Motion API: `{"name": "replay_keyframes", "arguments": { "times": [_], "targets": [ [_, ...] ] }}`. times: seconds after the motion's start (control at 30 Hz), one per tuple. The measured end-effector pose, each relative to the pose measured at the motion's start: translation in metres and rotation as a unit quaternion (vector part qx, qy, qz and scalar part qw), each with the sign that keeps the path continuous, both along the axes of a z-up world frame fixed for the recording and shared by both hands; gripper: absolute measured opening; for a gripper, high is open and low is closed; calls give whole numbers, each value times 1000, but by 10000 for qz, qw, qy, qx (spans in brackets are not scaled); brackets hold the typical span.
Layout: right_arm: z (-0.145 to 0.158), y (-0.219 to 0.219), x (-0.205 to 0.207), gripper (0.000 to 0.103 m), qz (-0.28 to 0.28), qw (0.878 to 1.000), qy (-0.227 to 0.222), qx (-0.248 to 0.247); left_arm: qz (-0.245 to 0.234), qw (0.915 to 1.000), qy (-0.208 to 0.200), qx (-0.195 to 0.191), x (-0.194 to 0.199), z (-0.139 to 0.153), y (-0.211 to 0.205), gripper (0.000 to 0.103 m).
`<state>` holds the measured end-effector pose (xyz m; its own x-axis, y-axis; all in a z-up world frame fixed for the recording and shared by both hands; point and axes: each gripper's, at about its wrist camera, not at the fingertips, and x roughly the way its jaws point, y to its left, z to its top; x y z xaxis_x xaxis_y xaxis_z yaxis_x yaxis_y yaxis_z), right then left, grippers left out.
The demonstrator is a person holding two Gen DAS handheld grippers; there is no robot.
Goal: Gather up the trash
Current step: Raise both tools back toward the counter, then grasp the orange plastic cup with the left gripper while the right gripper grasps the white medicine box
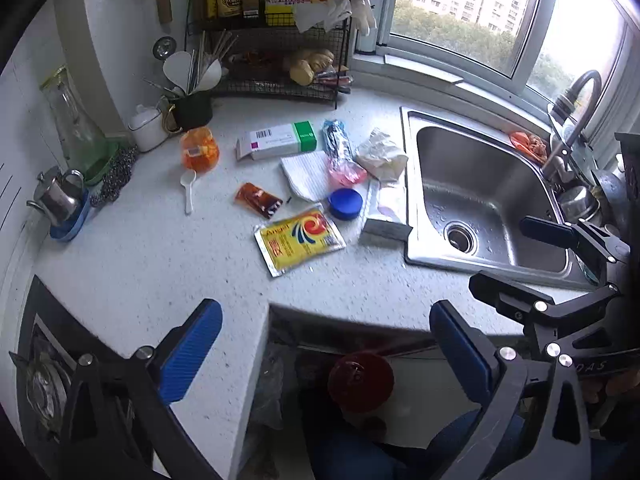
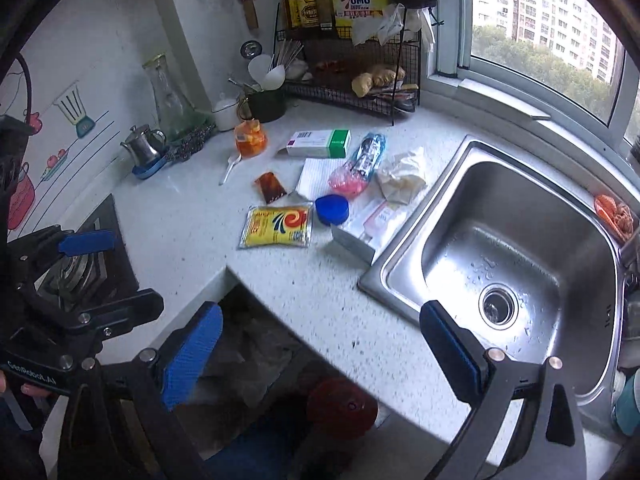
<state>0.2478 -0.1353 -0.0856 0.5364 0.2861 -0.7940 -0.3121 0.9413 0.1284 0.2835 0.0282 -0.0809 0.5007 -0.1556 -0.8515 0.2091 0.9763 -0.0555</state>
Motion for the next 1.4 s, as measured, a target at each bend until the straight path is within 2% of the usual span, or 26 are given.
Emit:
{"name": "replay_keyframes", "arguments": {
  "times": [0.13,0.3,0.43,0.6,0.8,1.07,1.27,1.3,1.4],
  "targets": [
    [7,12,44,99,-55,10000,-22,-16,76,10000,-37,-25,50,1,17,103],
    [7,37,101,99,-166,9998,105,-35,161,9997,150,-138,114,-4,44,103],
    [3,59,144,99,-263,9993,274,-38,124,9996,266,3,160,-14,65,103],
    [-7,86,191,99,-223,9987,442,-149,196,9986,497,8,211,-38,93,103],
    [-33,111,236,99,-181,9965,772,-281,272,9965,784,50,266,-79,123,103],
    [-60,128,265,99,-199,9928,1127,-364,240,9939,1058,190,311,-124,138,103],
    [-69,123,274,99,-266,9904,1290,-431,123,9932,1153,140,330,-143,138,92],
    [-69,122,275,99,-269,9902,1298,-439,71,9931,1160,146,332,-145,136,87],
    [-69,117,279,99,-217,9901,1291,-508,-28,9935,1137,73,334,-146,131,63]
  ]
}}
